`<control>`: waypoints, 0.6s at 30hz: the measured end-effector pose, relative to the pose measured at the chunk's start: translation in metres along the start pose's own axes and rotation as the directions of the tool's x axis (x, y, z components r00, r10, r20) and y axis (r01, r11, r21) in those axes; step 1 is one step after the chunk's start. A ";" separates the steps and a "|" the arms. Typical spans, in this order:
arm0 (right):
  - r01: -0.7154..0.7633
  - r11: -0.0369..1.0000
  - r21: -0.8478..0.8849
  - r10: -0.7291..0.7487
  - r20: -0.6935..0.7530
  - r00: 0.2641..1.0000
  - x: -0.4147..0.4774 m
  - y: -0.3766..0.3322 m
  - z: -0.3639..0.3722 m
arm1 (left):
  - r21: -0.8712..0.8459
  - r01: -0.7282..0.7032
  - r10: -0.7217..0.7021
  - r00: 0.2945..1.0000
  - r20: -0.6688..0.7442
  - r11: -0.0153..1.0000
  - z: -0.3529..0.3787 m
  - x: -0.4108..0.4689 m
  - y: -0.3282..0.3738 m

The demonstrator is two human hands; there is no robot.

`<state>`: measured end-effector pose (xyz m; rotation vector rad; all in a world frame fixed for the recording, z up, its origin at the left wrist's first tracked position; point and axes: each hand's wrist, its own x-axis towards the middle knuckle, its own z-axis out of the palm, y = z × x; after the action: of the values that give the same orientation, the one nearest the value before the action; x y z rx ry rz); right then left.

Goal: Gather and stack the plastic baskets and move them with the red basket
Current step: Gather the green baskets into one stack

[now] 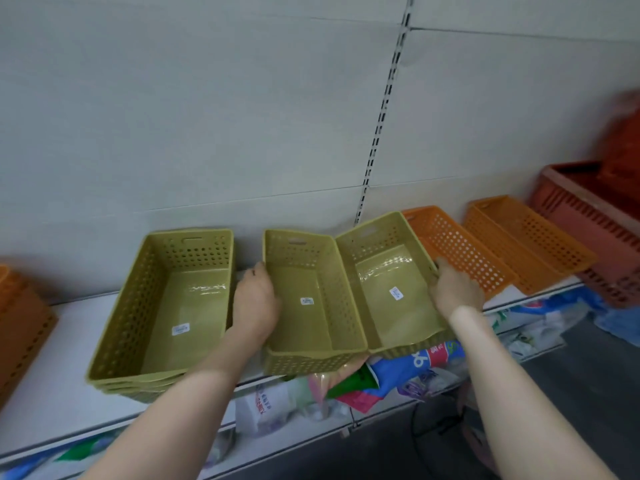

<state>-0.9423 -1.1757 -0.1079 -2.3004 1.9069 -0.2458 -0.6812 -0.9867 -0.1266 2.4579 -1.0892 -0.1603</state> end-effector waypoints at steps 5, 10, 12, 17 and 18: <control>-0.068 0.992 0.102 0.079 -0.101 0.992 -0.020 0.000 -0.025 | -0.207 -0.160 0.116 0.971 -0.208 0.965 -0.047 -0.005 0.011; -0.141 0.942 0.304 0.185 -0.120 0.975 -0.046 -0.025 -0.056 | -0.444 -0.202 0.045 0.940 -0.338 0.873 -0.123 0.000 -0.009; -0.132 0.921 0.367 0.189 -0.122 0.974 -0.056 -0.048 -0.074 | -0.549 -0.146 -0.056 0.941 -0.334 0.823 -0.158 0.003 -0.032; 0.005 0.849 0.528 0.065 -0.114 0.991 -0.085 -0.127 -0.086 | -0.694 -0.146 -0.231 0.878 -0.419 0.705 -0.247 -0.009 -0.118; 0.025 0.819 0.573 0.038 -0.098 0.995 -0.092 -0.144 -0.082 | -0.715 -0.146 -0.262 0.865 -0.427 0.683 -0.261 -0.012 -0.137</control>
<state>-0.8383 -1.0594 -0.0007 -1.8933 1.5826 -0.8328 -0.5244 -0.8057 0.0454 1.6446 -0.5406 0.0324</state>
